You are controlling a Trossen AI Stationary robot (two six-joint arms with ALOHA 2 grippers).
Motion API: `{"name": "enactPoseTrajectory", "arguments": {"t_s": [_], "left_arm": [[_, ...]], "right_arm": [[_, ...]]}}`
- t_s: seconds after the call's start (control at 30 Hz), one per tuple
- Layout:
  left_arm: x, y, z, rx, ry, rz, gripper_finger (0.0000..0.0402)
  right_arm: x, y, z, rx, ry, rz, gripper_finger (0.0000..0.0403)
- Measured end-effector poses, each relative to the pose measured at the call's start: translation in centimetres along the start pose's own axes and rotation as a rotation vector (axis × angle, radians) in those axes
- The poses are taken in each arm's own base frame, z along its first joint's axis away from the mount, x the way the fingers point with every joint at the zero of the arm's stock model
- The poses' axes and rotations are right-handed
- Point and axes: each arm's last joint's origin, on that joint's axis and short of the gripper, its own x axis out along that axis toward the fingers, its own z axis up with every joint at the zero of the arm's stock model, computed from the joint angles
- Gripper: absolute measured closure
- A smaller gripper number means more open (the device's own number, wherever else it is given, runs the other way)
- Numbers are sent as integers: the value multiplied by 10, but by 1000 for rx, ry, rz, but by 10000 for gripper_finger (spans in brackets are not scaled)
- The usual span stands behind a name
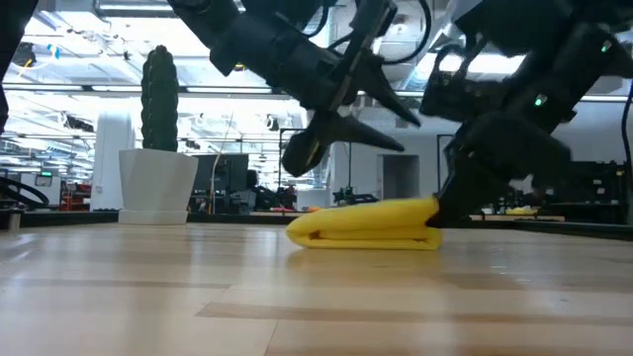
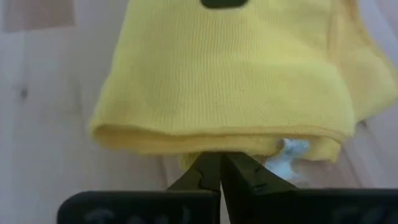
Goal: Fold microfiber towels
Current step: Fold the yellow microfiber towel
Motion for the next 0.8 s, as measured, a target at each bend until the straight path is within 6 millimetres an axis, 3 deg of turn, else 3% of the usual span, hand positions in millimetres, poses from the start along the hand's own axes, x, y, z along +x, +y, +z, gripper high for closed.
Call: {"name": "enactPoseTrajectory", "arguments": {"t_s": [0.23,0.37,0.47,0.6,0.8], "left_arm": [[-6,-1,23,-20,-11,-104,237],[-22,-6,38,0,40,-160,233],[-39,-13,43,33,67,-153,238],[-68,-21,47,97,73,-88,244],[-103,-25,48,153,-1,71,248]], "right_arm": [[-26,-7,8,15,-23,12,354],[-39,-11,13,39,-74,34,347],[-42,-13,5,22,-72,59,340],[-42,-6,-13,-154,-63,116,323],[-44,15,-9,-490,-232,214,273]]}}
